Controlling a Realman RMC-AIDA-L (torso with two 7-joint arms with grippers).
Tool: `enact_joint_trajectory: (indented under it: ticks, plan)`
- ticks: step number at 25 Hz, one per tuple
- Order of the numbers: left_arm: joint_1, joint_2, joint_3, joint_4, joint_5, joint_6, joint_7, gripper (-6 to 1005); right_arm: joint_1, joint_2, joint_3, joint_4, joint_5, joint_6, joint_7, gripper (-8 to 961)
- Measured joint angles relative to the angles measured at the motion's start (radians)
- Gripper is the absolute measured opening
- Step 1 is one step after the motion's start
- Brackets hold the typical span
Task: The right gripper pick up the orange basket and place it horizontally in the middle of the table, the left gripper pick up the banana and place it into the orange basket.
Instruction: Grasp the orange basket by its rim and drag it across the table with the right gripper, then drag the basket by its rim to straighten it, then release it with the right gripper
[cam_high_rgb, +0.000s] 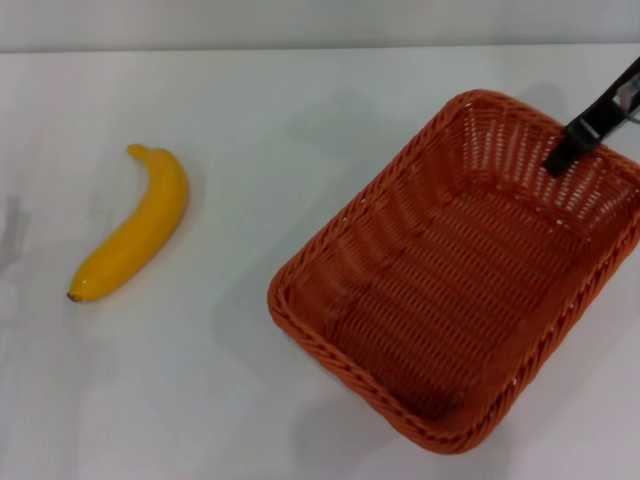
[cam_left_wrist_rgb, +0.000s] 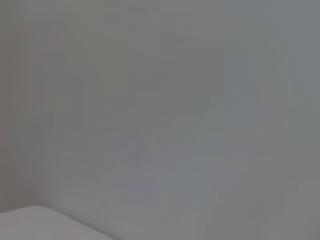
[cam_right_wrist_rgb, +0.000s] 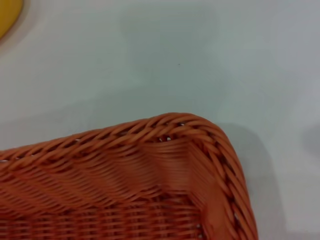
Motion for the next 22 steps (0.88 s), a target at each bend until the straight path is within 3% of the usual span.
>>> enact_joint_trajectory:
  ticks: [4,16,22]
  plan:
    - [-0.008,0.0,-0.001,-0.001,-0.001,0.0,0.0,861,0.0,-0.024,0.07,0.013,0.0,0.043,0.017,150]
    - [-0.019,0.002,-0.001,-0.003,-0.003,0.003,0.0,861,-0.009,-0.088,0.174,0.018,0.066,0.15,0.123,147]
    - [-0.018,0.002,-0.002,-0.004,-0.005,0.004,0.0,861,-0.013,-0.099,0.21,0.008,0.128,0.175,0.193,144]
